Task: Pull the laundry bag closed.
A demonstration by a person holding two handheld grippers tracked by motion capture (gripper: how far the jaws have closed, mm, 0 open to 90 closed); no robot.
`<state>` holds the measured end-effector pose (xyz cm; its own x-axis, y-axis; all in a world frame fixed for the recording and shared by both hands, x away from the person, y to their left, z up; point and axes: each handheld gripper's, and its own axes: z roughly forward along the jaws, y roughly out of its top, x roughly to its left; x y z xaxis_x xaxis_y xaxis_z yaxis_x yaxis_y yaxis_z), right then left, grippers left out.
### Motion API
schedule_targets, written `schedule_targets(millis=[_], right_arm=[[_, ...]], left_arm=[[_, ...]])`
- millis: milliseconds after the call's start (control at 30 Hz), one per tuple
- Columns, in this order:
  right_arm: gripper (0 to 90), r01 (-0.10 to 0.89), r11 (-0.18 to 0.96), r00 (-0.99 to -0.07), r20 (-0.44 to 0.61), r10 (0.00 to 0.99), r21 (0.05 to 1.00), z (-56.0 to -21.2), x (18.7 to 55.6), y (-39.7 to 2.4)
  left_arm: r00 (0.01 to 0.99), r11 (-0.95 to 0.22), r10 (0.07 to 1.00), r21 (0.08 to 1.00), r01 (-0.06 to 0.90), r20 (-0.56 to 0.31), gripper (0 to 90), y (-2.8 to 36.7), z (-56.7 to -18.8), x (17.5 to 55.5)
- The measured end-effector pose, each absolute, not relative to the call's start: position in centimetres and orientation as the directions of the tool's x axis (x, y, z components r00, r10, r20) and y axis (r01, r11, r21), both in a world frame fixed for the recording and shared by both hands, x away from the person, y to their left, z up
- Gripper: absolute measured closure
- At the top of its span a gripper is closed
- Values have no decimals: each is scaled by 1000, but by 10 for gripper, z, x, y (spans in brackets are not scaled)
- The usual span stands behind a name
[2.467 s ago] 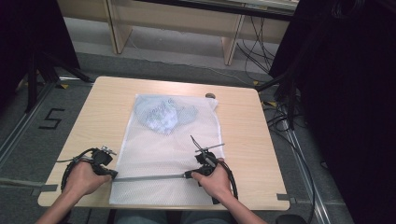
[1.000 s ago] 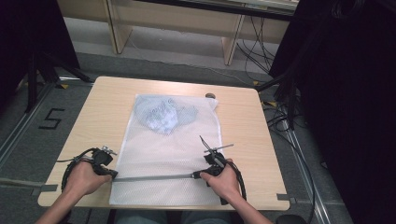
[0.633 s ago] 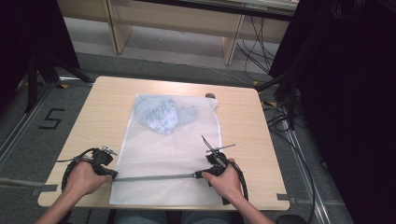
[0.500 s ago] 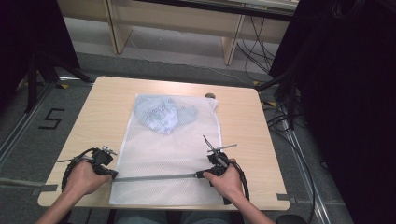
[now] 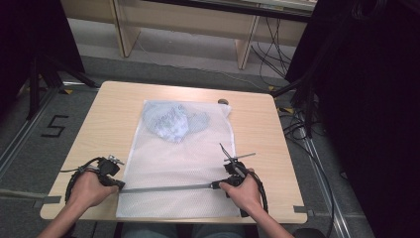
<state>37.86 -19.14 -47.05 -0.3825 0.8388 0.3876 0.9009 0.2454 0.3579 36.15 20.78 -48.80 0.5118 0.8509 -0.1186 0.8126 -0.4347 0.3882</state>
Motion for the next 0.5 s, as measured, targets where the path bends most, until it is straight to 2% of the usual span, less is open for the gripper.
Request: schedule_targets(millis=[267, 333, 367, 400, 433, 467, 500], right_arm=[[869, 907, 236, -371, 393, 841, 349, -471, 379, -197], [869, 885, 258, -413, 395, 821, 388, -473, 381, -200], [869, 909, 235, -367, 394, 843, 344, -470, 379, -200], [869, 914, 229, -359, 406, 841, 335, -470, 379, -200], [869, 909, 234, -366, 394, 843, 345, -470, 380, -202], [869, 880, 260, -416, 383, 824, 397, -473, 382, -204], [868, 910, 230, -363, 395, 844, 345, -470, 380, -203]], left_arm=[[512, -435, 851, 389, 812, -119, 900, 208, -488, 361], [512, -434, 851, 389, 813, -119, 900, 208, -488, 361], [511, -433, 851, 389, 813, -120, 900, 208, -488, 361], [511, -433, 851, 389, 813, -119, 900, 208, -488, 361], [510, -433, 852, 389, 813, -120, 900, 208, -488, 361], [510, -433, 852, 389, 813, -120, 900, 208, -488, 361], [510, -432, 852, 390, 813, -120, 900, 208, -488, 361]])
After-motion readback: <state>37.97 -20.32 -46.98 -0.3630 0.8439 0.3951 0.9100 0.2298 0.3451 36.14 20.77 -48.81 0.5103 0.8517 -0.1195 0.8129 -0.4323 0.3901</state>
